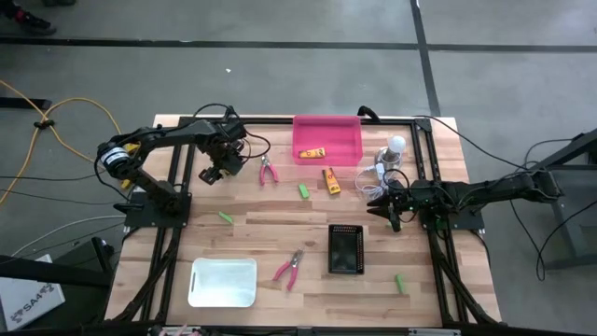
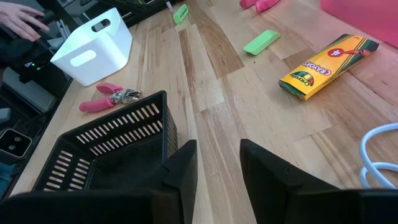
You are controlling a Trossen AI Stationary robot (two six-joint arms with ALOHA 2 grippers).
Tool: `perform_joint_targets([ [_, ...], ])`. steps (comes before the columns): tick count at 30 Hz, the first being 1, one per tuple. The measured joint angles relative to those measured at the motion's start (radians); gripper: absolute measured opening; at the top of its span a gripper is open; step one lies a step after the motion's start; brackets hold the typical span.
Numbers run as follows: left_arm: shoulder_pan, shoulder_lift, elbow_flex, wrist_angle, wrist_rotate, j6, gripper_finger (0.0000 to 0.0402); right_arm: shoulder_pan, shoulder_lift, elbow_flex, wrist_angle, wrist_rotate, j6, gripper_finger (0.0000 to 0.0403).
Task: Pick & Place School Supplies
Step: Put the yellow crayon box into the pink bin
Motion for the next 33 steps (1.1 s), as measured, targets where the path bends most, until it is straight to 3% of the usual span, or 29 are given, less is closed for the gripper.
perform_joint_targets([
  [20, 0.007, 0.001, 0.0, 0.058, -0.046, 0.053, 0.0285, 0.0, 0.0, 0.0, 0.0, 0.0, 0.0, 0.011],
  [33, 0.009, 0.064, 0.0, 0.083, -0.053, 0.052, 0.0285, 0.0, 0.0, 0.0, 0.0, 0.0, 0.0, 0.011],
])
